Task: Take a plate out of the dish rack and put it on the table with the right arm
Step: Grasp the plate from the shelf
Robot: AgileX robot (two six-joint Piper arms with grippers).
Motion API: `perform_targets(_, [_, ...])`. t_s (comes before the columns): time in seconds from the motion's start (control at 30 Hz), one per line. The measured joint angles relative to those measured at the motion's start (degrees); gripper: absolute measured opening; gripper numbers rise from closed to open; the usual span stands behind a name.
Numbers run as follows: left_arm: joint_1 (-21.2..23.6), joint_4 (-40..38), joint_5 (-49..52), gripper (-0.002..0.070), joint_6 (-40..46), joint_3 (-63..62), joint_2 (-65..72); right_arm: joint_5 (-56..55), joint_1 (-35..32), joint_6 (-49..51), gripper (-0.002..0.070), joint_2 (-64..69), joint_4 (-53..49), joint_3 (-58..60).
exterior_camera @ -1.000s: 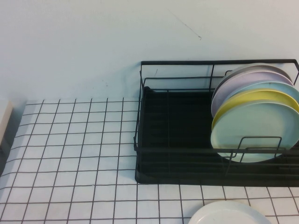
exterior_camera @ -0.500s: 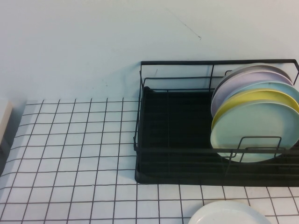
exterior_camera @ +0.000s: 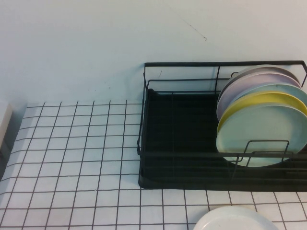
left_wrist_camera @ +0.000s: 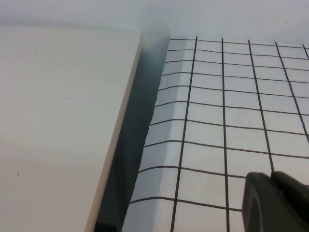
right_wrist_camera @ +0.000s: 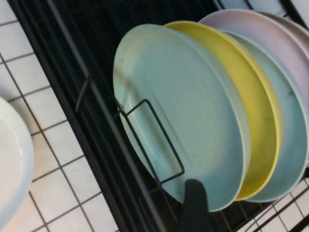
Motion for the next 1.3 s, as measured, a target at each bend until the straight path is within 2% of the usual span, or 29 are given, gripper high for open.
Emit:
perform_targets(0.33, [0.0,0.0,0.0,-0.0003,0.0,0.0,0.0,-1.4,0.0,-12.5,0.0505,15.1,3.4,-4.2])
perform_targets(0.83, [0.0,0.0,0.0,-0.0003,0.0,0.0,0.0,-10.1,5.2,-16.4,0.0502,22.8,5.4,-4.7])
perform_targets(0.9, [0.0,0.0,0.0,-0.0003,0.0,0.0,0.0,-11.2,5.3,-16.6,0.0462,23.4,5.6,-4.7])
perform_targets(0.93, [0.0,0.0,0.0,-0.0003,0.0,0.0,0.0,-11.4,5.3,-16.7,0.0416,23.6,5.8,-4.7])
perform_targets(1.1, [0.0,0.0,0.0,-0.0003,0.0,0.0,0.0,-11.3,5.3,-16.1,0.0102,23.9,6.0,-5.2])
perform_targets(1.3, [0.0,0.0,0.0,-0.0003,0.0,0.0,0.0,-7.6,5.3,-12.8,0.0100,19.4,3.4,-7.9])
